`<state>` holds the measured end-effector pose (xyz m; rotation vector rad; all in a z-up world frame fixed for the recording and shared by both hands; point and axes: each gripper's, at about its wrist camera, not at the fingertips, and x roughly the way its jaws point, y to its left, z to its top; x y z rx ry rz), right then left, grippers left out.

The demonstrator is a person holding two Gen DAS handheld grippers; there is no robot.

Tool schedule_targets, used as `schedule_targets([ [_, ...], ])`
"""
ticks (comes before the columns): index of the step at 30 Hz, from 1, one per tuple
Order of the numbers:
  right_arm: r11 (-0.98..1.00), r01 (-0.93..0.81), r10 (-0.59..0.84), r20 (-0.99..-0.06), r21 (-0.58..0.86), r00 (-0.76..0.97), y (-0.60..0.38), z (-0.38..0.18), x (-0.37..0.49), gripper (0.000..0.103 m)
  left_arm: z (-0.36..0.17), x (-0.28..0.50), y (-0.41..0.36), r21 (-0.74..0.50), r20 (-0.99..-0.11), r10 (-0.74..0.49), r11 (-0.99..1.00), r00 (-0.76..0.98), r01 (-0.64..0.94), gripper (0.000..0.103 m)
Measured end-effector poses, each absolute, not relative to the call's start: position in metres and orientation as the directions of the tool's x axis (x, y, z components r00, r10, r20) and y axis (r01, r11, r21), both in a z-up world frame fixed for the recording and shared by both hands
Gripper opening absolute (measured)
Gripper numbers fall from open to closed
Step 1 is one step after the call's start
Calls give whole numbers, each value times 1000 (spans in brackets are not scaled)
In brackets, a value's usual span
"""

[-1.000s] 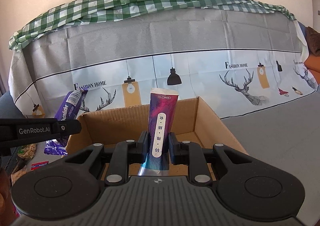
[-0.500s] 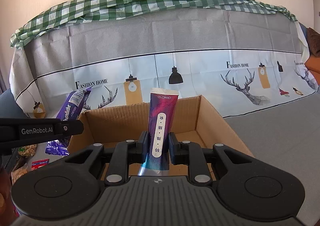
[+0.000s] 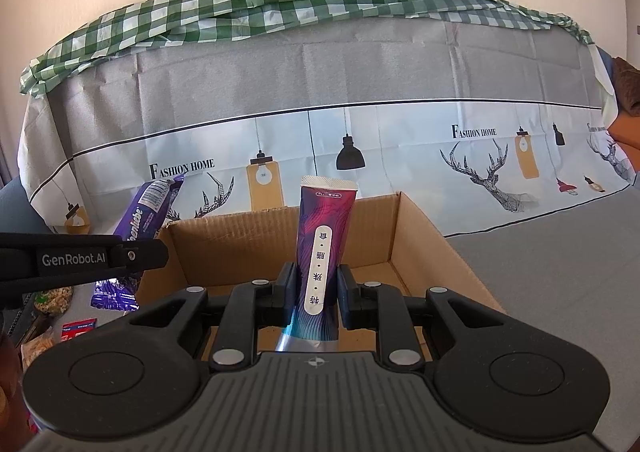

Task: Organize snacks
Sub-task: 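Carry the chocolate bar and tube over the cardboard box with both grippers, then open both grippers to drop the chocolate bar and tube into the box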

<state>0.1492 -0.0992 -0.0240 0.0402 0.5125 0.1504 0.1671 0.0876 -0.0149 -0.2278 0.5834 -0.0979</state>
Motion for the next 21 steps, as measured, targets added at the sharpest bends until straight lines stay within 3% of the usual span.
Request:
schedule_targets([
  [13, 988, -135, 154, -490, 74, 858, -98, -24, 149, 25, -10, 165, 88, -261, -521, -179, 964, 835, 43, 18],
  [14, 988, -137, 155, -494, 73, 855, -97, -25, 149, 26, -9, 165, 88, -270, -521, -191, 962, 832, 52, 20],
  [16, 989, -133, 149, -505, 67, 850, -96, -26, 151, 34, -10, 164, 88, -278, -517, -198, 959, 833, 56, 43],
  [21, 990, -126, 143, -503, 68, 853, -93, -27, 150, 38, -10, 166, 95, -266, -518, -171, 963, 838, 32, 44],
])
